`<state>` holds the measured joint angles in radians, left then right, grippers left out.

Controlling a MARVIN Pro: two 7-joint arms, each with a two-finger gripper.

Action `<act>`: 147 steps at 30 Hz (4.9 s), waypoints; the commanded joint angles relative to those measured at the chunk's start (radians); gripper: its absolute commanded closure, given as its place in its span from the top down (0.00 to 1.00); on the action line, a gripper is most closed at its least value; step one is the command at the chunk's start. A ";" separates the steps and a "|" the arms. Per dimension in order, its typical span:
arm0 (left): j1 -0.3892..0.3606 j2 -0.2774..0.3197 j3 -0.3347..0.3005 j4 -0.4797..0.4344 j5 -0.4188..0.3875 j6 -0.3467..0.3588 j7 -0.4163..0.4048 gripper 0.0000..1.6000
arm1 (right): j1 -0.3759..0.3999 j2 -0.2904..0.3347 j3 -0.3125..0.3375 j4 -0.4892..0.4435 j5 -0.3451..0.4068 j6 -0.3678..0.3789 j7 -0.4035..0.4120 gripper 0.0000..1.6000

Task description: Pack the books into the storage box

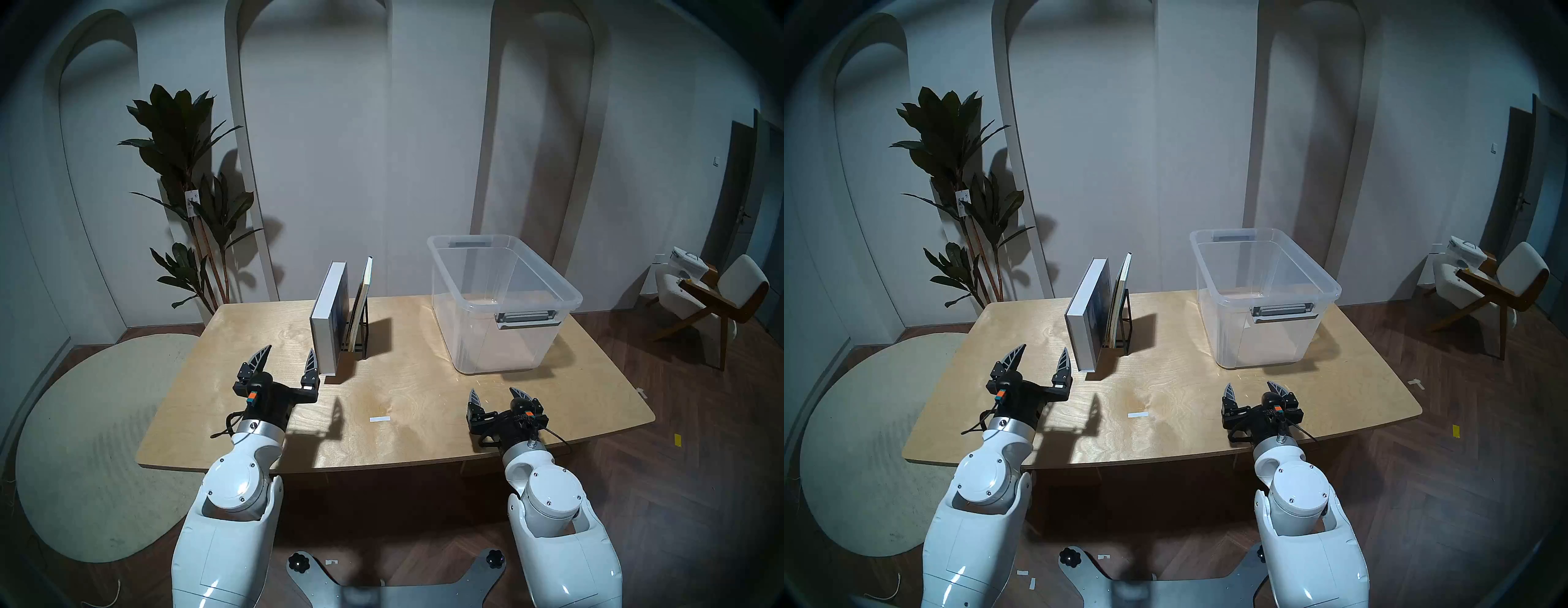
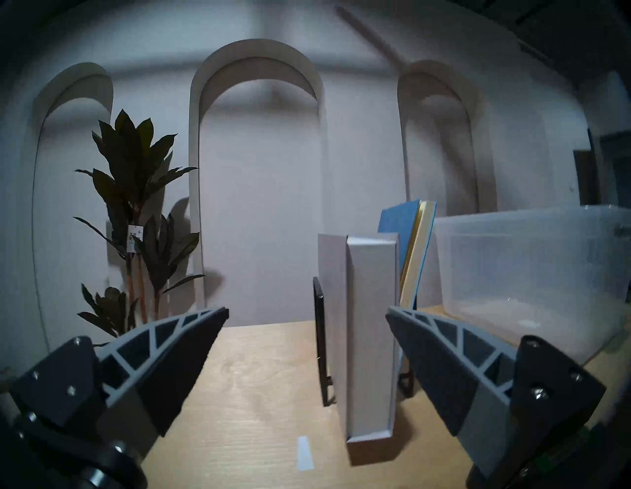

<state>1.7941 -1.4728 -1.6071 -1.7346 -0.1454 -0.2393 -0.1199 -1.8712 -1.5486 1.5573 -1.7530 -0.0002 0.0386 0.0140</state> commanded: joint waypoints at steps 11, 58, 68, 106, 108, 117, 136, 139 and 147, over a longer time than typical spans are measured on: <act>-0.146 0.058 0.081 0.057 0.106 0.087 -0.022 1.00 | 0.004 -0.001 0.000 -0.021 0.000 -0.005 0.000 1.00; -0.412 0.056 0.082 0.352 0.035 0.089 -0.088 0.00 | 0.003 -0.001 0.000 -0.022 0.000 -0.004 0.001 1.00; -0.422 0.133 0.095 0.215 0.158 0.084 -0.065 0.00 | 0.005 -0.001 0.000 -0.018 0.000 -0.005 0.000 1.00; -0.724 0.186 0.347 -0.046 0.861 0.092 -0.129 0.00 | 0.011 -0.001 0.000 -0.007 -0.001 -0.006 0.000 1.00; -0.746 0.163 0.371 -0.036 0.885 0.093 -0.138 0.00 | 0.011 -0.001 0.000 -0.006 -0.001 -0.006 0.000 1.00; -0.814 0.060 0.470 0.017 0.979 0.097 -0.173 0.00 | 0.013 -0.001 0.000 -0.001 -0.001 -0.005 0.000 1.00; -0.946 -0.119 0.633 0.224 1.103 0.121 -0.255 0.00 | 0.018 -0.001 0.000 0.012 -0.002 -0.005 0.000 1.00; -0.978 -0.159 0.660 0.280 1.124 0.130 -0.275 0.00 | 0.019 -0.001 0.000 0.015 -0.002 -0.005 0.000 1.00; -1.025 -0.220 0.688 0.378 1.155 0.153 -0.301 0.00 | 0.022 -0.001 0.000 0.021 -0.002 -0.005 0.000 1.00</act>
<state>0.8657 -1.6017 -0.9230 -1.3917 0.9891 -0.0989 -0.4217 -1.8592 -1.5492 1.5575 -1.7158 -0.0025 0.0385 0.0139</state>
